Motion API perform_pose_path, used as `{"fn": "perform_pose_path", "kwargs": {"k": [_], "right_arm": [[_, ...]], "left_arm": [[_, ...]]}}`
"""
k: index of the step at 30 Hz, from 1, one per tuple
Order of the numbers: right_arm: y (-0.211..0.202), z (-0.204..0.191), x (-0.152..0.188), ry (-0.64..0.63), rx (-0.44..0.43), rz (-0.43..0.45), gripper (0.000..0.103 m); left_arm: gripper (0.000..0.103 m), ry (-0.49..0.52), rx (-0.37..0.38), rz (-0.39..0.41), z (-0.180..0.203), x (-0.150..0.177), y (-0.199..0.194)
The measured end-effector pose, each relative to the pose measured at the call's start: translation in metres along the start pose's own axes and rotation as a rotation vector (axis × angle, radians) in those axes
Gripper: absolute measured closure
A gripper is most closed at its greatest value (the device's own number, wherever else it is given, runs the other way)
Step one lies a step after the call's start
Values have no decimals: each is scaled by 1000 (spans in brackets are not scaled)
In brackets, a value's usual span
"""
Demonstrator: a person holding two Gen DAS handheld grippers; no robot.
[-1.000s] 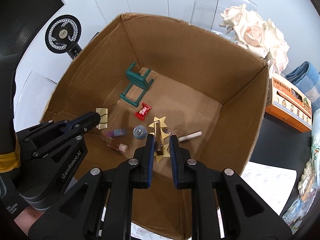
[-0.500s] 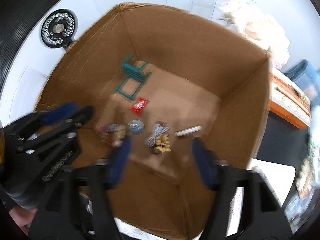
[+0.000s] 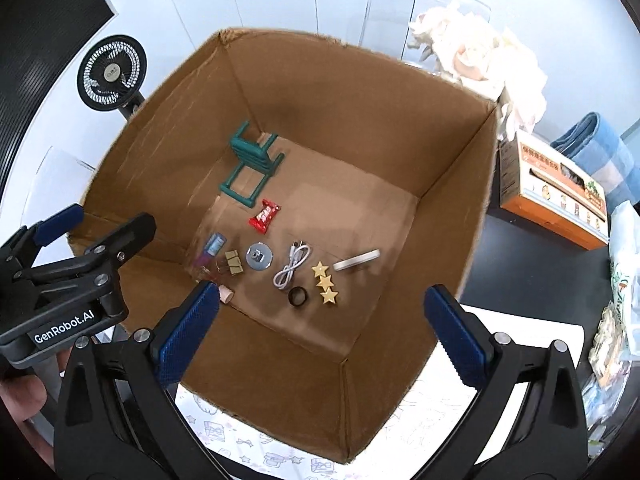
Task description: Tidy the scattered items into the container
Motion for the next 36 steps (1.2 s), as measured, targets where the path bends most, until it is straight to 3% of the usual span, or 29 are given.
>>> {"fn": "perform_pose_path", "kwargs": {"k": [9,15,28,36], "right_arm": [[-31,4,11,-12,-16,48,0],[-66,28,37,-21,6,83,0],[-166,124,138,82,83,188,0],[-217,152,202,132,135,241,0]], "left_arm": [[1,-2,-25,43,3,1,-30],[1,41,-26,82,23,17,-61],[1,134,51,135,108,99,-141],[1,199,53,222,141,140,-190]]}}
Point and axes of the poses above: each gripper's, at about its wrist camera, not at the fingertips, and y roughly the way its jaws point, z to its right, x to its underside, the point moved 9 cm from there along y, roughly the way its jaws point, and after that the axes turned 12 degrees about -x, right-handed, at the moved point
